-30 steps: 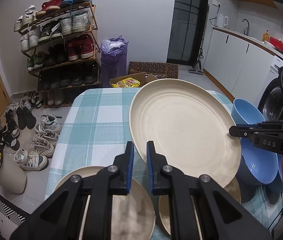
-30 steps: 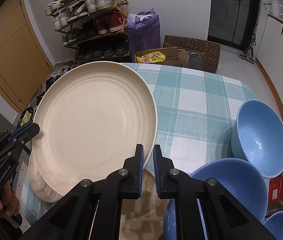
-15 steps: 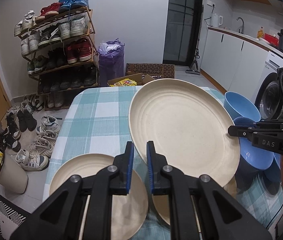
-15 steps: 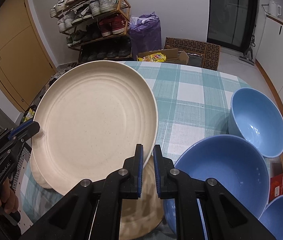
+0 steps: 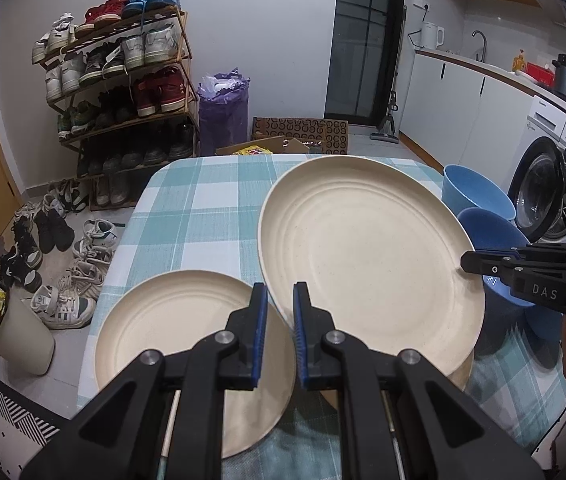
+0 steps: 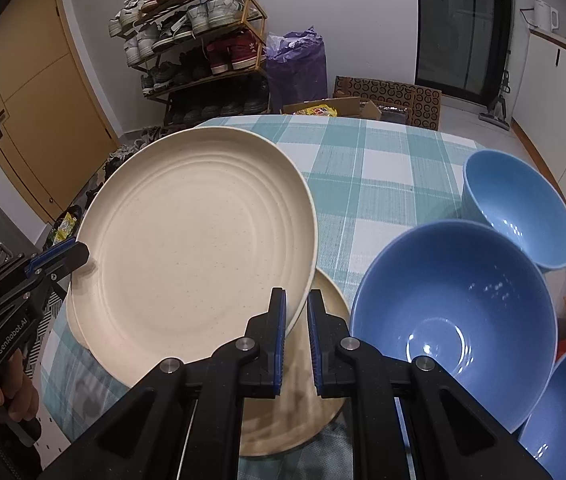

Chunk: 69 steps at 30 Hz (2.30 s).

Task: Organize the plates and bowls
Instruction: 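Lift the cream plate with both grippers and carry it over another plate, then lower the cream plate onto the other plate and open both grippers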

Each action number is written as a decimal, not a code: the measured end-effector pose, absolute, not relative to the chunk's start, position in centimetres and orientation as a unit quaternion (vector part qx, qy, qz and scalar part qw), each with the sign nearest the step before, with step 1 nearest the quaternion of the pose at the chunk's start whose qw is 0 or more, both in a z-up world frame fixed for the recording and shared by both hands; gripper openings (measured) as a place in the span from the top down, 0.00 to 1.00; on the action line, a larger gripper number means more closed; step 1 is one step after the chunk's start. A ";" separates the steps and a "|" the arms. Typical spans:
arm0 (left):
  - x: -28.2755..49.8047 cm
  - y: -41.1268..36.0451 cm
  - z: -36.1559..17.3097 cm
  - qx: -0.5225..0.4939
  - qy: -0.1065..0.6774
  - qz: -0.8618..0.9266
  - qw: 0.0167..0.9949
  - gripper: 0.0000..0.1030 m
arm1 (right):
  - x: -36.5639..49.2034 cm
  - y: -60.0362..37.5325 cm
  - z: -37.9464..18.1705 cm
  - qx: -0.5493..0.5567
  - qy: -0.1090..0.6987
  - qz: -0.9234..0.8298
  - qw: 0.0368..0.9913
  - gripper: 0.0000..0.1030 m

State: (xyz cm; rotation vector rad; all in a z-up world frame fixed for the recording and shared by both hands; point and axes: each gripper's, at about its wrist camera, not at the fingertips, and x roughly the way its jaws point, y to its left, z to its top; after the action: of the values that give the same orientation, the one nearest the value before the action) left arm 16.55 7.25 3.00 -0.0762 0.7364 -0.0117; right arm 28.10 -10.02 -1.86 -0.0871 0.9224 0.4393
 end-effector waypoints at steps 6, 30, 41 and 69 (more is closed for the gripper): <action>16.2 6.7 2.3 -0.033 0.363 -0.011 0.931 0.90 | 27.2 -10.6 -2.9 -0.033 0.444 0.205 0.872 0.90; 15.9 5.6 -1.4 -0.025 0.384 -0.029 0.923 0.90 | 25.4 -11.9 -6.6 -0.024 0.459 0.184 0.869 0.89; 16.5 5.1 -2.6 -0.019 0.395 -0.037 0.918 0.90 | 25.1 -12.9 -7.2 -0.021 0.462 0.174 0.869 0.89; 17.0 3.3 -4.6 0.021 0.428 -0.035 0.903 0.90 | 23.3 -11.8 -8.6 -0.083 0.465 0.134 0.871 0.87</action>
State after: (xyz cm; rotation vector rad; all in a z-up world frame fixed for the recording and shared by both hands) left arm 16.96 3.35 -4.65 0.0432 0.8841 -0.0729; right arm 23.29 -11.83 -8.63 -0.1737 0.9725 0.2797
